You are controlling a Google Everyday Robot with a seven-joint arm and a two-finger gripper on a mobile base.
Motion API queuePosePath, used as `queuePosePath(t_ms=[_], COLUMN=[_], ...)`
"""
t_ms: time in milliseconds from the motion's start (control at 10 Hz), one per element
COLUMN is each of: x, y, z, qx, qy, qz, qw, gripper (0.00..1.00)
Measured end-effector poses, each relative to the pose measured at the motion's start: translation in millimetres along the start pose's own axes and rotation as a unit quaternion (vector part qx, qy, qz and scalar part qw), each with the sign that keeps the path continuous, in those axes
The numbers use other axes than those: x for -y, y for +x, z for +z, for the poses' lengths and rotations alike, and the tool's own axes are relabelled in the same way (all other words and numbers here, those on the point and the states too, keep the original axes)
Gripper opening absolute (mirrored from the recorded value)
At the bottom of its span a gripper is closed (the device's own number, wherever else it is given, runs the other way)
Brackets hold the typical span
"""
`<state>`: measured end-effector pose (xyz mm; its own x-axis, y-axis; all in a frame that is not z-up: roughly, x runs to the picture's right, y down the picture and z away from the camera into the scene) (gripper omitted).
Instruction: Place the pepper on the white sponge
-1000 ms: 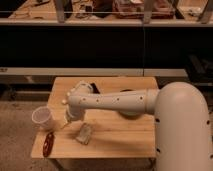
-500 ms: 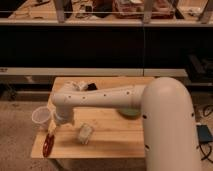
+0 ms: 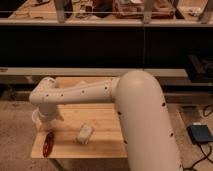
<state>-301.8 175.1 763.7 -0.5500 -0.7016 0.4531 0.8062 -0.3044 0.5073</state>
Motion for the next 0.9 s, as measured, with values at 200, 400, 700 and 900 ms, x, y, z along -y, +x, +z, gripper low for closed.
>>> queuePosePath(t_ms=[200, 400, 700, 900], x=[2.0, -2.8, -3.2, 6.6], y=[3.7, -1.9, -18.1, -26.7], z=[12.8, 23.5, 40.1, 56.2], qx=[-0.008, -0.007, 0.004, 0.013], qy=[-0.019, -0.037, -0.043, -0.033], qz=[0.001, 0.008, 0.019, 0.024], qw=[0.9998, 0.9993, 0.9989, 0.9991], gripper=[0.70, 0.70, 0.70, 0.70])
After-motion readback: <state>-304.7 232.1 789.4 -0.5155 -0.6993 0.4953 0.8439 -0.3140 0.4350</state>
